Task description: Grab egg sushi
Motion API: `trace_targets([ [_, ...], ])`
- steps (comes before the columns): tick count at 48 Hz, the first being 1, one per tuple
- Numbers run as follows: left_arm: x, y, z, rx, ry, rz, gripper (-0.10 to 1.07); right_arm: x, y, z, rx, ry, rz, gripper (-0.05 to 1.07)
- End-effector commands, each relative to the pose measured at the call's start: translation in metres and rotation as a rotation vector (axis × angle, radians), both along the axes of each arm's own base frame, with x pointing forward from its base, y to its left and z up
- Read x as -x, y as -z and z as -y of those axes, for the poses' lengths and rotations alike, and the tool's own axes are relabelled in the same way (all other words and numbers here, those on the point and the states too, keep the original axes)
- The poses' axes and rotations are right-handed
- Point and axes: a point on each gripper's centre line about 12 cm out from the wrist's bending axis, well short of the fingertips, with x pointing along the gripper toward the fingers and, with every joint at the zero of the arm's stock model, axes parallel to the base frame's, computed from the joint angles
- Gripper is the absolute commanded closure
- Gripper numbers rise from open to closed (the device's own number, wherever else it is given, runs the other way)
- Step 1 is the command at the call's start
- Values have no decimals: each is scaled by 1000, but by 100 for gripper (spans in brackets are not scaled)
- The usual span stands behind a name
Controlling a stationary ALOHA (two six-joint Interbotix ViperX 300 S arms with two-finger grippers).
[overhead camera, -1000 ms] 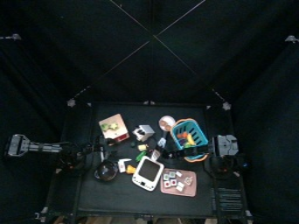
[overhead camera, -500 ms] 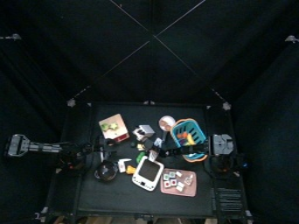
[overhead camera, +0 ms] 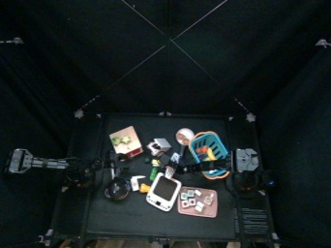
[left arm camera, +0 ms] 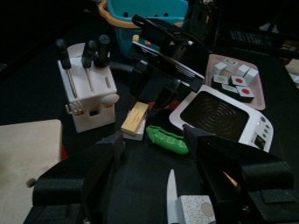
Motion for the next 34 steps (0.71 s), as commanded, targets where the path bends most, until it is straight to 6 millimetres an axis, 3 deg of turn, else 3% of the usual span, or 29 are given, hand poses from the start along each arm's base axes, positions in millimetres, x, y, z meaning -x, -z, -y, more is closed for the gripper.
trace_targets([
  [1, -3, -5, -1, -3, -2, 15, 6, -2, -23, 1, 2, 4, 54, 24],
  [21, -3, -5, -1, -3, -2, 15, 6, 0, -21, 2, 1, 7, 50, 27],
  [34, -3, -5, -1, -3, -2, 15, 6, 4, -26, 1, -1, 9, 57, 46],
])
